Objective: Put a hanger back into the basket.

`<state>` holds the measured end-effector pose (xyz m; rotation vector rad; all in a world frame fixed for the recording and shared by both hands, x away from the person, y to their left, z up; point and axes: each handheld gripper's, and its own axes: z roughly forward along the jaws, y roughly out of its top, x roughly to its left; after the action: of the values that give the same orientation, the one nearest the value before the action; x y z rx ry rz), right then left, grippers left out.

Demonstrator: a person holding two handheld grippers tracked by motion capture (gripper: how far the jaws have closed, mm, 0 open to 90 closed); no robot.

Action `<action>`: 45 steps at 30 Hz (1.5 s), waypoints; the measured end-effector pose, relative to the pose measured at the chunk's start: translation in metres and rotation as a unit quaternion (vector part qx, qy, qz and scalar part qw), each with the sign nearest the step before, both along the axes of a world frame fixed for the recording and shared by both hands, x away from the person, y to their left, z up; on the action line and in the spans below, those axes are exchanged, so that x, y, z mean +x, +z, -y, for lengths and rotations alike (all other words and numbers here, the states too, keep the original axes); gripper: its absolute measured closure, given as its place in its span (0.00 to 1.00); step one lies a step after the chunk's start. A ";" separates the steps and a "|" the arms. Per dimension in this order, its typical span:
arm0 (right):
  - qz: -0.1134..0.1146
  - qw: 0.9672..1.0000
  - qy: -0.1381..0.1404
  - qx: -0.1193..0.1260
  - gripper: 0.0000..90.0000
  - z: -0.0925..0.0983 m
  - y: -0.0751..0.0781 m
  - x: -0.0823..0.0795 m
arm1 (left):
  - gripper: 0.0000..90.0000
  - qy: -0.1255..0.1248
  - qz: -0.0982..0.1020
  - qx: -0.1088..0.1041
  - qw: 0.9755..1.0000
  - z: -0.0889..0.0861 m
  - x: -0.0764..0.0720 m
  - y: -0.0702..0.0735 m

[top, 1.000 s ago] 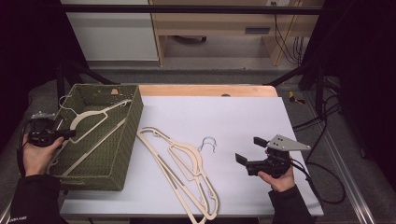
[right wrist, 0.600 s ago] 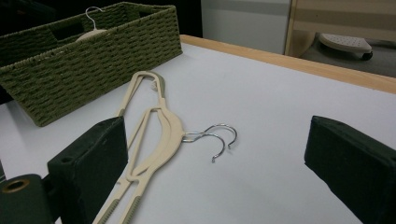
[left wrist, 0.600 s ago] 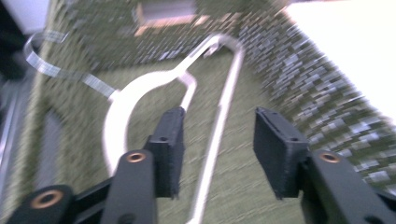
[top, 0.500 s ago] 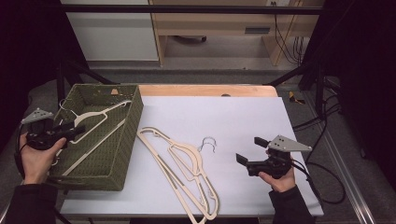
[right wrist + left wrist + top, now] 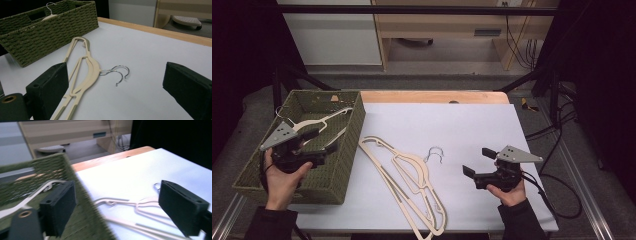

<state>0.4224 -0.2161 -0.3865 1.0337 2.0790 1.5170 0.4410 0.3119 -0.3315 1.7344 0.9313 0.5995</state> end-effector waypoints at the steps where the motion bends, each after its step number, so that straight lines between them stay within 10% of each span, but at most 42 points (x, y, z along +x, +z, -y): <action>1: 0.002 1.000 0.000 0.000 0.08 0.000 0.000 0.000 | 0.13 -0.005 0.003 -0.001 1.000 0.006 -0.001 0.001; 11: 0.001 1.000 -0.001 0.001 0.08 0.000 0.000 -0.001 | 0.07 -0.040 0.017 -0.014 0.999 0.050 -0.008 -0.004; 45: -0.001 1.000 0.002 0.005 0.08 -0.003 -0.001 -0.003 | 0.09 -0.109 -0.061 0.063 0.990 0.173 0.045 -0.052</action>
<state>0.4191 -0.2134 -0.3878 1.0346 2.0783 1.5301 0.4859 0.1392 -0.3836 1.9736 0.7861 0.4196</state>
